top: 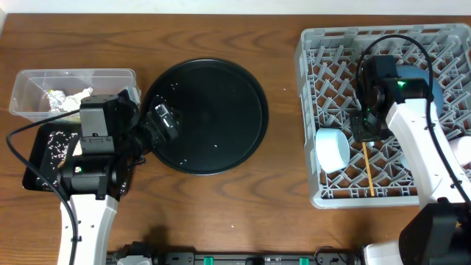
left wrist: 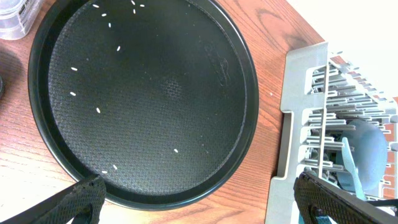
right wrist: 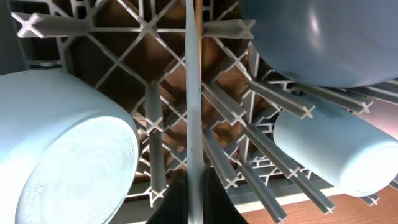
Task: Sort waste into correct bins and load items into the dishwasher rack
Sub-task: 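Insert the knife upright into the rack beside the chopstick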
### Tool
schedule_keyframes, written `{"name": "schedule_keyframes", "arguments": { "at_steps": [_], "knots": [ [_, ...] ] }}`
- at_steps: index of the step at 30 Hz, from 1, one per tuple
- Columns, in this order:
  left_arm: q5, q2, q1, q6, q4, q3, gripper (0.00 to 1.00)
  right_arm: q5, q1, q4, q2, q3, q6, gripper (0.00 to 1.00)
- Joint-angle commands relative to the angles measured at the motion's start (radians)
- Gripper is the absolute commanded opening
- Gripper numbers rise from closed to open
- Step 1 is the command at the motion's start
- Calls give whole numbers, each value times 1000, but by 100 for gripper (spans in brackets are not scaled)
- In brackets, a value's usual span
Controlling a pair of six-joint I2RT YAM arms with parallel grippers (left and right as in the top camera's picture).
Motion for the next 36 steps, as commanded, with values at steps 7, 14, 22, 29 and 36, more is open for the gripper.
{"name": "schedule_keyframes", "arguments": {
  "at_steps": [7,14,22,29,36],
  "knots": [
    [-9,0,5,14,-2,14,98,-9,-10,2,-3,-18,8,11],
    [-9,0,5,14,-2,14,98,-7,-10,1,-4,-18,10,85],
    [-9,0,5,14,-2,14,98,-5,-10,1,-45,7,15,81],
    [-9,0,5,14,-2,14,98,-48,-10,0,-199,24,26,91],
    [-9,0,5,14,-2,14,98,-84,-10,1,-349,24,82,99]
  ]
}}
